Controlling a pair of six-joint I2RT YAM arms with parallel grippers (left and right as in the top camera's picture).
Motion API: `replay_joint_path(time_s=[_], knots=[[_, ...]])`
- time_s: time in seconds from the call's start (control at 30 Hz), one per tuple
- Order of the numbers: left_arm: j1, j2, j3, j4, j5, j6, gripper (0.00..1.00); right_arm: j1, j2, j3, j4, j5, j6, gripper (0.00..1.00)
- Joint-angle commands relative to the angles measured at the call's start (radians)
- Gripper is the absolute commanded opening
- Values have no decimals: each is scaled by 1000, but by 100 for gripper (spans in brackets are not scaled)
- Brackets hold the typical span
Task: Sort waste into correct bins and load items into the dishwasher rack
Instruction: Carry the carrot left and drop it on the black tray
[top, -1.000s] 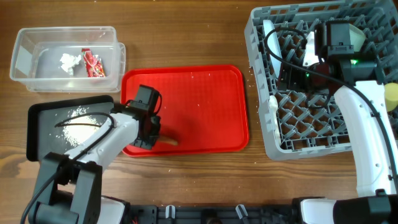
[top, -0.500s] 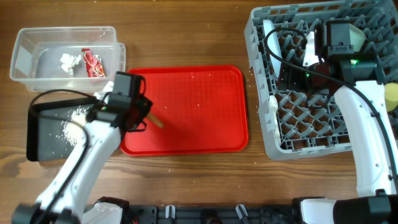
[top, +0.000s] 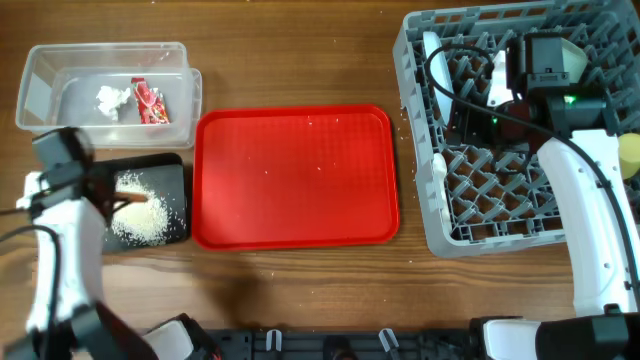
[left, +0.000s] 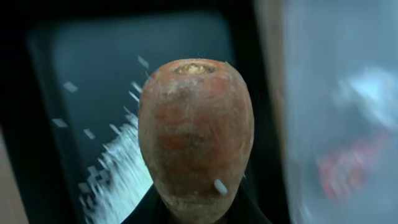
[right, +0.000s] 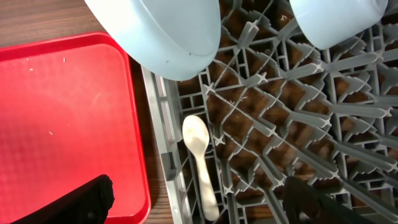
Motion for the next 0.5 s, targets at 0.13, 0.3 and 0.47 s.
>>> replay_joint_path(time_s=[0.13, 0.3, 0.47], knots=[[114, 227, 15, 49, -18, 9, 11, 2, -9, -3, 0, -11, 2, 89], [114, 261, 16, 52, -18, 9, 32, 2, -9, -3, -3, -11, 3, 90], [114, 222, 24, 60, 29, 42, 63, 2, -9, -3, -3, -11, 2, 90]])
